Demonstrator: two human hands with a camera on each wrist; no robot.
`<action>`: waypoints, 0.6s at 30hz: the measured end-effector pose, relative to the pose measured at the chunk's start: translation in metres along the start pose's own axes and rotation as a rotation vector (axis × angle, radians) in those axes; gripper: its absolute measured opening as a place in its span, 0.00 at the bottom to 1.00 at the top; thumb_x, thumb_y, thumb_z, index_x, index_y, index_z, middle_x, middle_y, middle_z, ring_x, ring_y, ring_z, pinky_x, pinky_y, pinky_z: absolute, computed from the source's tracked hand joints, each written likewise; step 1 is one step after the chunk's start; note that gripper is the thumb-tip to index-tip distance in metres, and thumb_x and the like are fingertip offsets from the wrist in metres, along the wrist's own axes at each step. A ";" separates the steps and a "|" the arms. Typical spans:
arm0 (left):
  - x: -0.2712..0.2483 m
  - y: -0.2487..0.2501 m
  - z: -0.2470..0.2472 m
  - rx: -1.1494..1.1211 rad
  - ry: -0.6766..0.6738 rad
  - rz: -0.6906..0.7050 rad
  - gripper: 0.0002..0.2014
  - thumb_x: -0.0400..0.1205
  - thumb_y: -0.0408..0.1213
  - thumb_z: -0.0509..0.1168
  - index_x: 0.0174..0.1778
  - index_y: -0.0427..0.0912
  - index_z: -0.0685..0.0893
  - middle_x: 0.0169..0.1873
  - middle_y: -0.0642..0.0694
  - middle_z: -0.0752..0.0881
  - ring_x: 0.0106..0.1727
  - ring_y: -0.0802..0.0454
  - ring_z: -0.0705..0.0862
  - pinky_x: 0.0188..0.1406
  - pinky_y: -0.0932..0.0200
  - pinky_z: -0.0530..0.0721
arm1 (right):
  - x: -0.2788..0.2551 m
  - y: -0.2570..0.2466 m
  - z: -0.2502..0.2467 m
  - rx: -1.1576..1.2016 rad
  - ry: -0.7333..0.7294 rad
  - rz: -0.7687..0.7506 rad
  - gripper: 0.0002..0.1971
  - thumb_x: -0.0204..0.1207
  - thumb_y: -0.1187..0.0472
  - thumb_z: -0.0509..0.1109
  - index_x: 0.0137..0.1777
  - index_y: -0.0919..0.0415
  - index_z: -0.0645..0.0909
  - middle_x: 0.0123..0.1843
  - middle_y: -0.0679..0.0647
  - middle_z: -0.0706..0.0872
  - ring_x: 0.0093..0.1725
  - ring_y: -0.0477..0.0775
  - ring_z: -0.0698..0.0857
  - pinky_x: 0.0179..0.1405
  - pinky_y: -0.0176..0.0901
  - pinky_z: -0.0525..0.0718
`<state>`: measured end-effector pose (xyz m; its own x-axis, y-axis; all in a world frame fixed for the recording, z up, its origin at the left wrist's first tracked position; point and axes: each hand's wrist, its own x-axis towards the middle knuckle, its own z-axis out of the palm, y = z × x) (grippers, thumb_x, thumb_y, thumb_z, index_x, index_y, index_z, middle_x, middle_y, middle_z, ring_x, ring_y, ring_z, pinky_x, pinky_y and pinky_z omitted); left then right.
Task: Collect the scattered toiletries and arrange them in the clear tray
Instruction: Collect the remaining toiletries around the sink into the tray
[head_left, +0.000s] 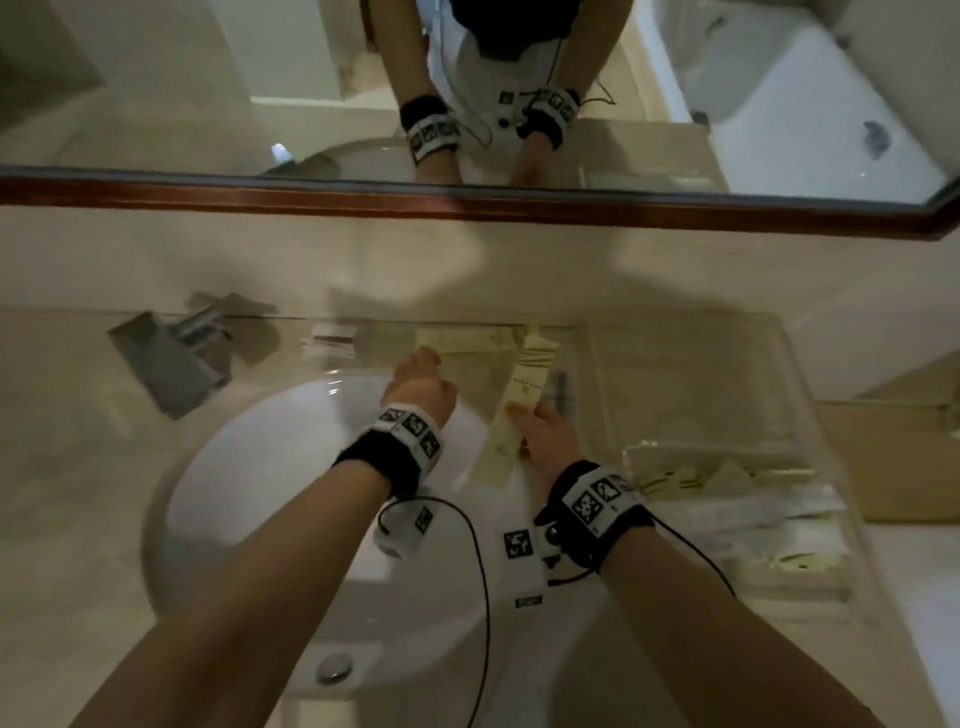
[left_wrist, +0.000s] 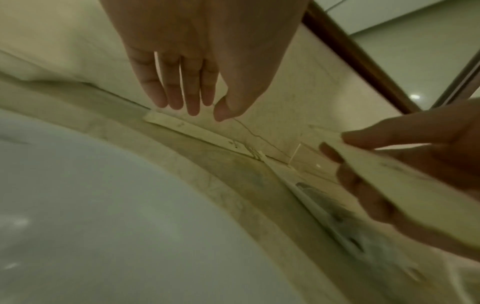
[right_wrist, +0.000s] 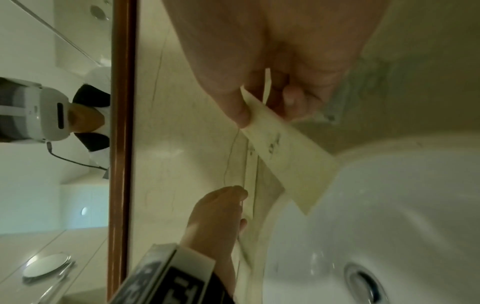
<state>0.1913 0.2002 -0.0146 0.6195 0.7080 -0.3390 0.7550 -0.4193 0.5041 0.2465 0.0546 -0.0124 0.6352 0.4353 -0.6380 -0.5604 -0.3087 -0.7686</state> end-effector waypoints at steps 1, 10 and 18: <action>0.014 0.011 0.006 0.079 0.004 0.029 0.21 0.79 0.37 0.61 0.68 0.39 0.71 0.67 0.37 0.76 0.68 0.38 0.74 0.68 0.46 0.76 | 0.006 -0.006 -0.014 0.015 0.006 0.001 0.14 0.80 0.61 0.62 0.64 0.61 0.78 0.51 0.56 0.84 0.46 0.54 0.83 0.37 0.38 0.84; 0.072 0.040 0.031 0.528 -0.041 0.030 0.29 0.80 0.46 0.63 0.73 0.37 0.65 0.74 0.36 0.67 0.75 0.34 0.62 0.73 0.42 0.67 | 0.045 -0.021 -0.055 0.017 -0.063 0.008 0.14 0.80 0.62 0.62 0.65 0.62 0.76 0.56 0.60 0.84 0.54 0.60 0.84 0.53 0.50 0.84; 0.048 0.052 0.027 0.330 -0.140 0.100 0.17 0.83 0.36 0.55 0.65 0.32 0.75 0.64 0.32 0.80 0.64 0.35 0.77 0.61 0.45 0.76 | 0.050 -0.011 -0.044 -0.010 -0.083 -0.011 0.03 0.79 0.66 0.62 0.47 0.58 0.75 0.53 0.61 0.83 0.41 0.55 0.85 0.30 0.33 0.83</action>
<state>0.2660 0.1972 -0.0260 0.7001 0.5789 -0.4181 0.7035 -0.6596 0.2647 0.3074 0.0423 -0.0378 0.5946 0.5074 -0.6237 -0.5482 -0.3115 -0.7761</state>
